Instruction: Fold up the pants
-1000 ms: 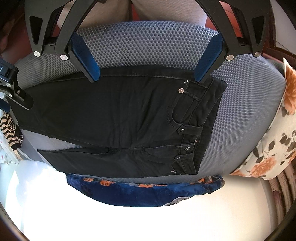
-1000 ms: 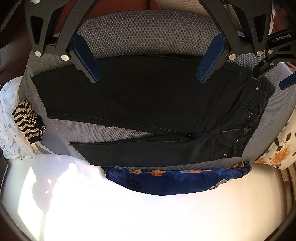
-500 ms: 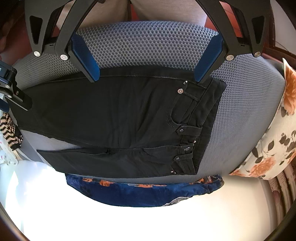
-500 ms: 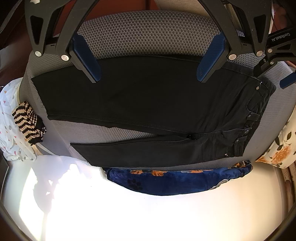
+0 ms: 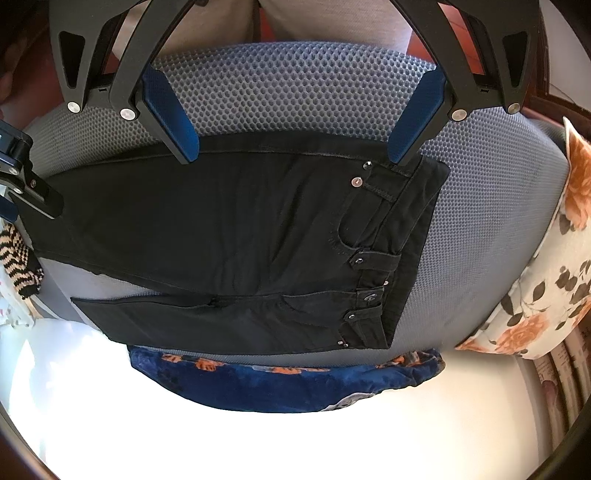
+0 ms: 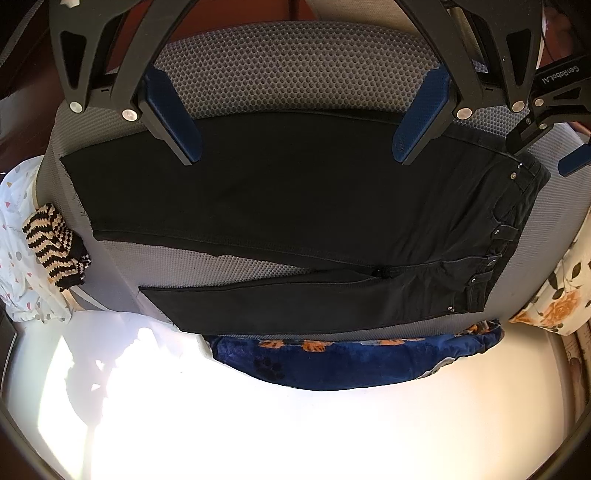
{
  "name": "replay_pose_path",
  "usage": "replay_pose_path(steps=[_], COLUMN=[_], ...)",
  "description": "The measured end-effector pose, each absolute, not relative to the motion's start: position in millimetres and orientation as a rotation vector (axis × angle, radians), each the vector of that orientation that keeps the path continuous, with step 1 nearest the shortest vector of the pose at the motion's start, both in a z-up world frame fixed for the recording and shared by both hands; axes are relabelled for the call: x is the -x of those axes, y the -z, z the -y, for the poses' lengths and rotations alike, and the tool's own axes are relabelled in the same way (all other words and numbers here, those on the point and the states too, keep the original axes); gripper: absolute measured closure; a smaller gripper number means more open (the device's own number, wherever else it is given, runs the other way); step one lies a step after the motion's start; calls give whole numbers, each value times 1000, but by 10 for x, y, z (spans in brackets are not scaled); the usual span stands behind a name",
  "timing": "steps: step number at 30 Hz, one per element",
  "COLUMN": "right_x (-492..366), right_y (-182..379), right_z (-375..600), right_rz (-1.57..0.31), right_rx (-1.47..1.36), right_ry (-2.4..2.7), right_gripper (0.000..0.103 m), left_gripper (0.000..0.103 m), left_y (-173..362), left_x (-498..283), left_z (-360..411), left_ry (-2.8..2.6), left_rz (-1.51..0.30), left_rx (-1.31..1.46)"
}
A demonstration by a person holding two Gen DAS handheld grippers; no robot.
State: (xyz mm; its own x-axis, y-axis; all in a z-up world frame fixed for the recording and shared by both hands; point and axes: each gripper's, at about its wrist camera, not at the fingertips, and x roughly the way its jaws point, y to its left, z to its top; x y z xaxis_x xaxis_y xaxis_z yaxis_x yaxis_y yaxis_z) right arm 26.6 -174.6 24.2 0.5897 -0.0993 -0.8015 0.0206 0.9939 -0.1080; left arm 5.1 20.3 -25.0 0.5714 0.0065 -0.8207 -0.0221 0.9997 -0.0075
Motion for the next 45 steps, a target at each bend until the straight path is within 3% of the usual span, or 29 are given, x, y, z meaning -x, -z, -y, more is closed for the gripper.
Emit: replay_pose_path(steps=[31,45], right_x=[-342,-618], right_y=[-243,-334], right_z=[1746,1781], right_rz=[-926,-847], right_rx=[85,45], right_ry=[63,-39], right_gripper=[1,1], left_gripper=[1,4], left_y=[212,72], left_x=[-184,-768], left_z=[-394,-895], left_ry=[-57,-67], left_rz=[-929,-870], left_rx=[20,49])
